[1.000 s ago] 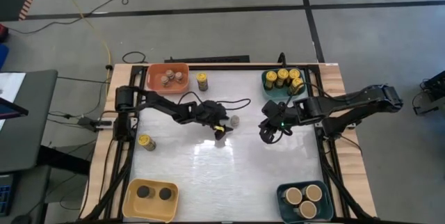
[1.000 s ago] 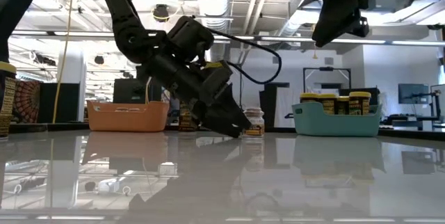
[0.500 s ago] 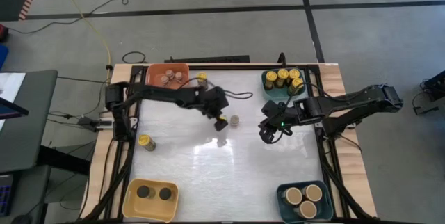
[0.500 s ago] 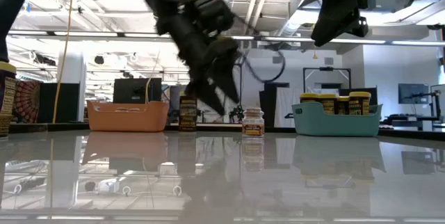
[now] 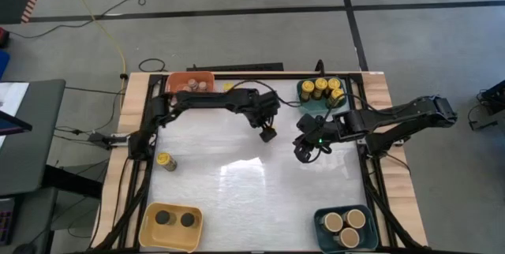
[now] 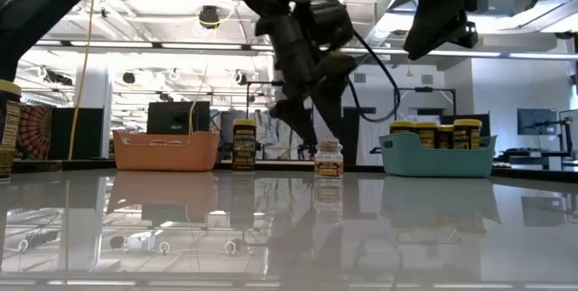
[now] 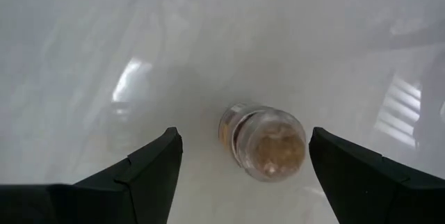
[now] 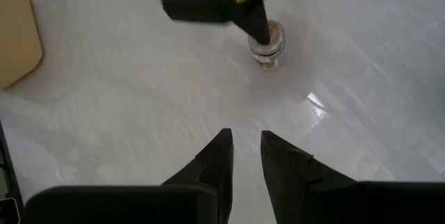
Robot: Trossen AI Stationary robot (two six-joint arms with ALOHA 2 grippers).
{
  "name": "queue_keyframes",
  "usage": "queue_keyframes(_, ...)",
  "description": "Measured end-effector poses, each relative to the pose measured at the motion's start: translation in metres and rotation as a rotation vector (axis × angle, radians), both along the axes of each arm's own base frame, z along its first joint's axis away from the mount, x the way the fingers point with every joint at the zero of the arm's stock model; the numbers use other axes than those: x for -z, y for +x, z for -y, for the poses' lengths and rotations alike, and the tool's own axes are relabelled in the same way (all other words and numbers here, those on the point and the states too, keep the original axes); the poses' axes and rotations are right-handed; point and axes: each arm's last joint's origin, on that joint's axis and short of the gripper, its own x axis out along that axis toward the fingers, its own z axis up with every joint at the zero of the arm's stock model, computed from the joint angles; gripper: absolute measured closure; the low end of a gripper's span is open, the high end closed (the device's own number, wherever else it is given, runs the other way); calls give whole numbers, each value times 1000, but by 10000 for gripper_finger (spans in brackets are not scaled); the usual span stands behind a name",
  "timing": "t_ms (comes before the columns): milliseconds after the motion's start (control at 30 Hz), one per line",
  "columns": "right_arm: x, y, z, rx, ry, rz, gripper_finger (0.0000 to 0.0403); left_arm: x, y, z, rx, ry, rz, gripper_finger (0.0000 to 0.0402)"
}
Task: Sort spices by type
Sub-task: Put the brown small seasoning bottle into the orange bin
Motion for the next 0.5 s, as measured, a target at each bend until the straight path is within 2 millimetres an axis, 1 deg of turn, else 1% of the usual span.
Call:
queue_keyframes(133,0,0,0,0,0,0,300,11,9,7,16,-6,-19,101)
queue_keyframes(267,0,0,0,0,-1,-3,300,7,11,13,30,3,-4,101)
queue_keyframes(500,0,0,0,0,-1,-4,300,8,11,13,18,17,-15,101)
